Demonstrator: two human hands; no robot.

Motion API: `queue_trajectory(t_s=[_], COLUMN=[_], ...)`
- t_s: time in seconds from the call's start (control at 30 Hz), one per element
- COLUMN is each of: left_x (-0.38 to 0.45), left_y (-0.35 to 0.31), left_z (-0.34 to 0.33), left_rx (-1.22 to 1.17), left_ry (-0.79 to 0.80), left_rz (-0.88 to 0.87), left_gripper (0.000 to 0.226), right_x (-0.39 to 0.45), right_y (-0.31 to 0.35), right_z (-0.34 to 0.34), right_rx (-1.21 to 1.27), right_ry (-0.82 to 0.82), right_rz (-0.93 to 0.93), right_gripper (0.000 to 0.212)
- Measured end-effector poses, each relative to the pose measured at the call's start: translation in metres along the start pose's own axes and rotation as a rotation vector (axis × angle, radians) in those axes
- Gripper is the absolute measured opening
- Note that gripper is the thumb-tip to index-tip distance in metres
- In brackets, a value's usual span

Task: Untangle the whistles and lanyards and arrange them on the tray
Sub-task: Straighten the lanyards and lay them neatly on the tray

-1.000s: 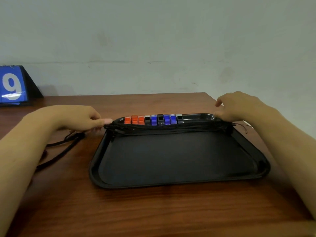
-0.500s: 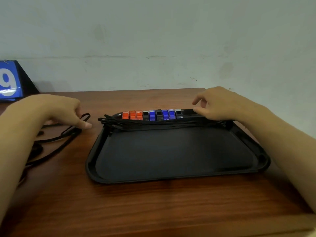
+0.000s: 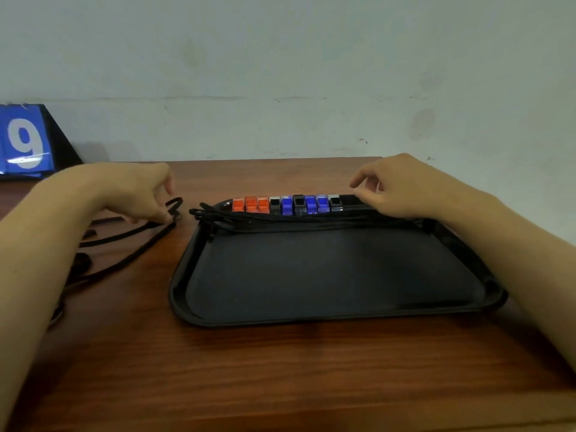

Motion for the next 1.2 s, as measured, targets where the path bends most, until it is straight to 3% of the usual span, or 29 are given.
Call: queue_trajectory(t_s=[0.13,0.37,0.5,0.63,0.77,0.9,1.07,1.2], left_x=[0.002,0.006,0.004,0.005,0.003,0.008,0.004,-0.012], left_y=[-0.004,0.0,-0.005,0.001,-0.001,-0.006,-0.017,-0.043], left_z=[0.004,0.004,-0.004,-0.015,-0.023,-0.009,0.023,0.032], left_rx=[0.011,0.128,0.194,0.231,0.262,0.304,-0.066,-0.152], left_ry=[-0.102,-0.12,0.016,0.159,0.262,0.04,-0.4,-0.538], left_rz=[-0.082,-0.028,-0.056,-0.013,-0.054,-0.111,-0.163,-0.347], left_gripper=[0.031,0.015,0.004,0.027,0.012,0.014,0.008,0.006], right_x=[0.0,0.002,0.002,0.002,0.003,0.002,0.003,-0.002], right_y=[0.001,0.001,0.001,0.002,0.003,0.004,0.012,0.026], right_z=[0.0,0.0,-0.001,-0.002,-0.003,-0.002,0.005,0.006], right_rx=[0.008,0.001,0.019,0.019,0.008,0.008,0.022,0.049], right_ry=[-0.009,-0.005,-0.004,0.001,0.023,0.003,-0.044,-0.065], right_rz=[0.016,0.047,0.05,0.061,0.068,0.085,0.134,0.212], right_gripper=[0.028,0.026,0.026,0.026,0.026,0.026,0.026,0.025])
Point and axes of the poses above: each hand's wrist, its own x-axis towards the middle knuckle, its own z-axis out of the back of the hand, y = z × x, the point moved 6 cm from there along x, towards the middle knuckle, and after that the axes turned 13 degrees about x, right-handed, at the moved point
